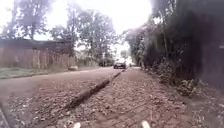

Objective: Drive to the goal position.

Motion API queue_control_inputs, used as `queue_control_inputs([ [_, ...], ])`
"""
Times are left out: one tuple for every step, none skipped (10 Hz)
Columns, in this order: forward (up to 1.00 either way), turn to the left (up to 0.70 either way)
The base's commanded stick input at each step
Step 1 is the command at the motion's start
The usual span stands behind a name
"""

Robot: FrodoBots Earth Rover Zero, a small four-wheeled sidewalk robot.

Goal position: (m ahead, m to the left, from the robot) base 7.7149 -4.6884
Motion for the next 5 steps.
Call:
queue_control_inputs([
  [0.5,-0.28],
  [0.5,-0.07],
  [0.5,0.08],
  [0.5,0.07],
  [0.5,-0.49],
])
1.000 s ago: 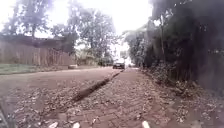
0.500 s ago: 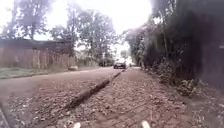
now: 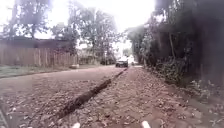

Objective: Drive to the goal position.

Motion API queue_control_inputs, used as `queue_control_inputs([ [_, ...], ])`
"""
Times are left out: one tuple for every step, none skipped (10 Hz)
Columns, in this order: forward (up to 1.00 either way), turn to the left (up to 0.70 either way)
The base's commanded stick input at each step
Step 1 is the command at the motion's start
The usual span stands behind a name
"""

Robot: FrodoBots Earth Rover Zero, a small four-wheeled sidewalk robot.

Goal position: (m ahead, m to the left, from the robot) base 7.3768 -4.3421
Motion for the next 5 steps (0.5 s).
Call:
queue_control_inputs([
  [0.5,-0.5],
  [0.5,-0.5],
  [0.5,-0.5],
  [0.5,-0.5],
  [0.5,-0.5],
])
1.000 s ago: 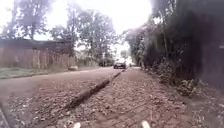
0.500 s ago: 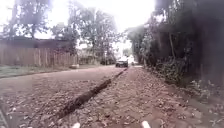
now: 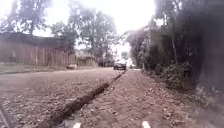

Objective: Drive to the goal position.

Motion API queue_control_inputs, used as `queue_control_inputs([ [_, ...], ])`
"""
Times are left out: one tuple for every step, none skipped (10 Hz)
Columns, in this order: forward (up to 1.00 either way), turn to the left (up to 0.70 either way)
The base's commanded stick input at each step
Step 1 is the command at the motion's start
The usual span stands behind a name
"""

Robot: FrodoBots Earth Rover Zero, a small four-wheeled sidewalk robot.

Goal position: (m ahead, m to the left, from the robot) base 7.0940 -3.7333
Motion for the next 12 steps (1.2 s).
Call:
queue_control_inputs([
  [0.5,-0.5],
  [0.5,-0.5],
  [0.5,-0.5],
  [0.5,-0.5],
  [0.5,0.09],
  [0.5,0.03],
  [0.5,-0.08],
  [0.5,-0.21],
  [0.5,-0.45],
  [0.5,-0.48],
  [0.5,-0.28],
  [0.5,-0.39],
])
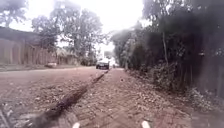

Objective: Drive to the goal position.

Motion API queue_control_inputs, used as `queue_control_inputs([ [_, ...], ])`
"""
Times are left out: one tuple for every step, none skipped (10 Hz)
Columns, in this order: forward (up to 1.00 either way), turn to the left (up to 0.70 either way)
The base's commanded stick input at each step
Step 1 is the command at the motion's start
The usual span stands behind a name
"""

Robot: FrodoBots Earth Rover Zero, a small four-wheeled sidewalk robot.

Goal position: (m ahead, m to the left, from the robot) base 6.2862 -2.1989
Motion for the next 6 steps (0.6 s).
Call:
queue_control_inputs([
  [0.5,-0.5],
  [0.5,-0.28],
  [0.5,-0.05],
  [0.5,0.0],
  [0.5,0.0],
  [0.5,0.0],
])
